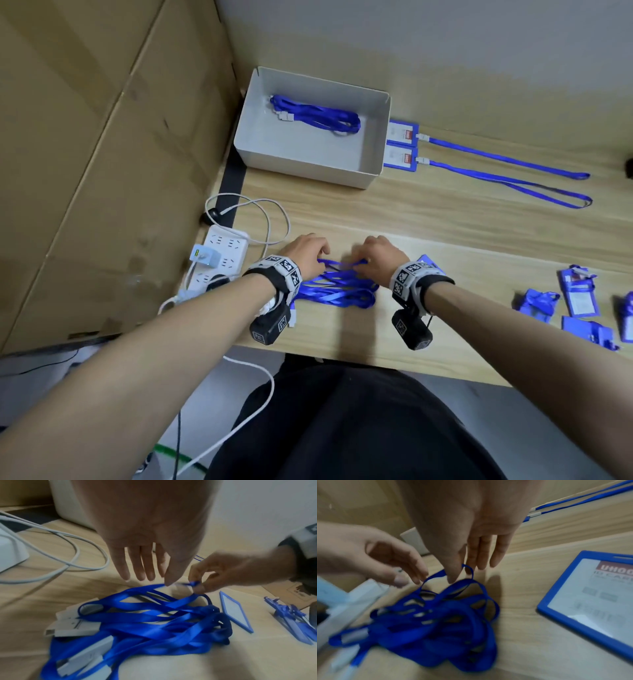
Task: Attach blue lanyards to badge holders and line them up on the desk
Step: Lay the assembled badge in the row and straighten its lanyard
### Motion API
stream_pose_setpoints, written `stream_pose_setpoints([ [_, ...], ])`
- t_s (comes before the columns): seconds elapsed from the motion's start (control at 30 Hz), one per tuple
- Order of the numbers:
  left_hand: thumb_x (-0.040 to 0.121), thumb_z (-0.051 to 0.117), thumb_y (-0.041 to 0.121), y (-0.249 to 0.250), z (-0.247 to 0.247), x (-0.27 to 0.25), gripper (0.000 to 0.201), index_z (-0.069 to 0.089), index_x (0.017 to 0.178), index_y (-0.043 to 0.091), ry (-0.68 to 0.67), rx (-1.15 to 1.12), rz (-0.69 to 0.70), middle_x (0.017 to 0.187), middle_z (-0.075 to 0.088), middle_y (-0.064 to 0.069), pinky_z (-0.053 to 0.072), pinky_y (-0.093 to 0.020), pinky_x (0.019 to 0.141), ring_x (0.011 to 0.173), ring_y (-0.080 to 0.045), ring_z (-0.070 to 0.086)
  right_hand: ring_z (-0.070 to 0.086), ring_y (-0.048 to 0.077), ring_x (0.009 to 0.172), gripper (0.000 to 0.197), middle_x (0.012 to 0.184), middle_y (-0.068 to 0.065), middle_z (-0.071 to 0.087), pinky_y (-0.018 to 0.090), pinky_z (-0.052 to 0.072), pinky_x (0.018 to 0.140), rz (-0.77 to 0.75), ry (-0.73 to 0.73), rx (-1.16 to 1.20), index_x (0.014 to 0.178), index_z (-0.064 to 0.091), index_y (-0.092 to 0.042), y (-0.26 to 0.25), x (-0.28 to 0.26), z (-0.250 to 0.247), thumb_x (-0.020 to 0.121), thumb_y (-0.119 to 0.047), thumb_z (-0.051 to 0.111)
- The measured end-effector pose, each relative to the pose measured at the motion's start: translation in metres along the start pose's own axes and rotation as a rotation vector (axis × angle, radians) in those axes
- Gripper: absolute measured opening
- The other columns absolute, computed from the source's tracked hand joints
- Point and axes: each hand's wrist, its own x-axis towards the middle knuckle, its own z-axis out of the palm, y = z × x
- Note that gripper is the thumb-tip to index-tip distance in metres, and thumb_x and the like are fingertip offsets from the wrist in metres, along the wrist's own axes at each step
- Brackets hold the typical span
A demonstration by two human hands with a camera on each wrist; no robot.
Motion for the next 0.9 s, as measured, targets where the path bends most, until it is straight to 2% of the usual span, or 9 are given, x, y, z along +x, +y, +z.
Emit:
stream_pose_setpoints([
  [0.07, 0.083, 0.065, 0.026, 0.006, 0.001, -0.001, 0.041, 0.056, 0.122, 0.022, -0.035, 0.027, 0.025, 0.126, 0.055, -0.001, 0.044, -0.038, 0.096, 0.118, -0.024, 0.049, 0.054, 0.026, 0.098, 0.018, 0.098, 0.007, 0.059, 0.035, 0.043, 0.079, -0.032, 0.071, 0.157, 0.091, 0.069, -0.016, -0.005, -0.005, -0.012, 0.088, -0.034, 0.068],
  [0.13, 0.083, 0.064, 0.027, 0.012, -0.002, -0.001, 0.037, 0.054, 0.119, 0.021, -0.09, 0.058, 0.057, 0.12, 0.057, -0.004, 0.046, -0.037, 0.089, 0.111, -0.026, 0.053, 0.058, 0.027, 0.089, 0.017, 0.093, 0.009, 0.062, 0.037, 0.046, 0.08, -0.058, 0.14, 0.273, 0.09, 0.07, -0.01, -0.01, -0.011, -0.026, 0.089, -0.027, 0.069],
  [0.27, 0.085, 0.06, 0.03, 0.02, -0.005, 0.003, 0.011, 0.059, 0.08, 0.02, -0.107, -0.013, 0.07, 0.084, 0.066, -0.007, 0.048, -0.036, 0.072, 0.082, -0.03, 0.062, 0.053, 0.01, 0.066, 0.019, 0.075, -0.004, 0.061, 0.02, 0.04, 0.063, 0.048, 0.187, 0.452, 0.077, 0.065, -0.014, -0.015, -0.029, -0.057, 0.091, -0.026, 0.067],
  [0.37, 0.089, 0.06, 0.034, 0.023, -0.011, 0.008, 0.029, 0.055, 0.064, 0.018, -0.06, -0.077, 0.075, 0.063, 0.06, -0.003, 0.041, -0.032, 0.061, 0.064, -0.025, 0.056, 0.045, 0.008, 0.054, 0.025, 0.057, -0.009, 0.06, 0.02, 0.037, 0.056, 0.155, 0.239, 0.58, 0.067, 0.062, -0.01, -0.001, -0.039, -0.074, 0.088, -0.023, 0.067],
  [0.47, 0.091, 0.061, 0.038, 0.025, -0.023, 0.01, 0.029, 0.07, 0.075, 0.015, -0.045, -0.075, 0.094, 0.06, 0.058, -0.002, 0.034, -0.029, 0.058, 0.06, -0.02, 0.053, 0.05, 0.016, 0.06, 0.028, 0.059, -0.003, 0.061, 0.031, 0.041, 0.065, 0.242, 0.352, 0.638, 0.06, 0.055, -0.015, 0.019, -0.049, -0.087, 0.084, -0.022, 0.067],
  [0.63, 0.09, 0.063, 0.042, 0.035, -0.045, 0.019, 0.029, 0.065, 0.069, 0.022, -0.06, -0.189, 0.112, 0.053, 0.054, 0.002, 0.042, -0.024, 0.051, 0.048, -0.017, 0.058, 0.036, 0.018, 0.052, 0.039, 0.054, 0.001, 0.041, 0.029, 0.029, 0.053, 0.332, 0.395, 0.574, 0.057, 0.046, -0.016, 0.049, -0.062, -0.099, 0.085, -0.024, 0.071],
  [0.73, 0.092, 0.062, 0.033, 0.05, -0.051, 0.022, 0.021, 0.062, 0.075, 0.021, -0.083, -0.159, 0.16, 0.058, 0.057, 0.003, 0.044, -0.023, 0.054, 0.051, -0.014, 0.057, 0.037, 0.018, 0.052, 0.039, 0.053, 0.001, 0.041, 0.028, 0.03, 0.052, 0.407, 0.446, 0.532, 0.057, 0.047, -0.016, 0.073, -0.066, -0.101, 0.081, -0.032, 0.074],
  [0.83, 0.091, 0.058, 0.017, 0.06, -0.05, 0.028, 0.009, 0.067, 0.088, 0.016, -0.121, -0.092, 0.132, 0.07, 0.065, -0.001, 0.05, -0.029, 0.066, 0.063, -0.021, 0.063, 0.038, 0.019, 0.052, 0.033, 0.054, 0.001, 0.042, 0.028, 0.03, 0.051, 0.438, 0.481, 0.573, 0.058, 0.05, -0.015, 0.09, -0.068, -0.107, 0.079, -0.027, 0.073],
  [0.9, 0.087, 0.052, 0.008, 0.067, -0.047, 0.032, 0.022, 0.069, 0.093, 0.02, -0.101, -0.018, 0.079, 0.077, 0.064, 0.0, 0.046, -0.027, 0.066, 0.07, -0.022, 0.061, 0.039, 0.02, 0.053, 0.026, 0.053, 0.002, 0.045, 0.026, 0.03, 0.052, 0.436, 0.49, 0.633, 0.057, 0.05, -0.015, 0.106, -0.068, -0.111, 0.075, -0.017, 0.069],
])
